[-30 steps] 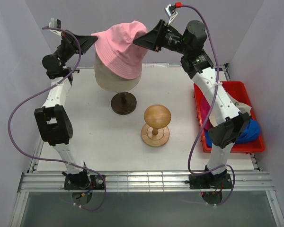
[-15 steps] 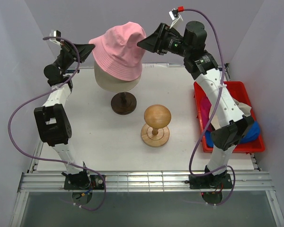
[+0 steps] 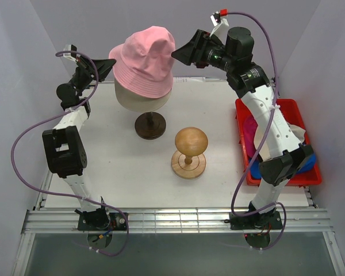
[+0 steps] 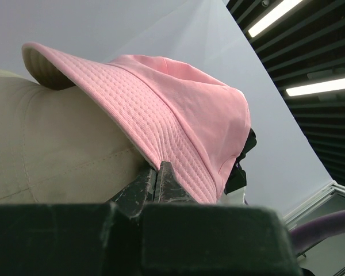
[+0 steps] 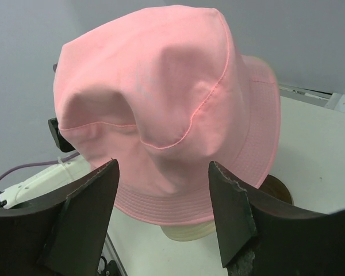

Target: Stack the hats

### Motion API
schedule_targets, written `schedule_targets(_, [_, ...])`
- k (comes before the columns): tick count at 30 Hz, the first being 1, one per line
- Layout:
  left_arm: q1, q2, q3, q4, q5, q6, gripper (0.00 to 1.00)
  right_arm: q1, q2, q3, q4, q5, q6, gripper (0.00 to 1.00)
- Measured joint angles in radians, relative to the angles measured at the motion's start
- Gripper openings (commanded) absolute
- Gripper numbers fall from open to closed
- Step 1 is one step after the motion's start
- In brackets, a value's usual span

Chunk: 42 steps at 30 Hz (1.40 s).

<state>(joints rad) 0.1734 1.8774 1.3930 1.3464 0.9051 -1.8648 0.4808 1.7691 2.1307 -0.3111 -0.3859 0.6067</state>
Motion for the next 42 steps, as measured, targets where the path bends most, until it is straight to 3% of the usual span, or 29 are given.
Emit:
schedule_targets(12, [0.002,-0.003,-0.048,0.020,-0.004,-0.002,0.00,0.012,0.050,-0.002,-0.009,0.041,-0.032,0.70])
schedule_targets(28, [0.014,-0.003,-0.114,0.023,0.017,0.008,0.00,0.014,0.023,-0.151,0.055,0.072,-0.032,0.71])
schedule_targets(42, [0.026,-0.019,-0.195,0.014,0.087,0.070,0.00,-0.011,-0.007,-0.345,0.222,0.008,0.124,0.78])
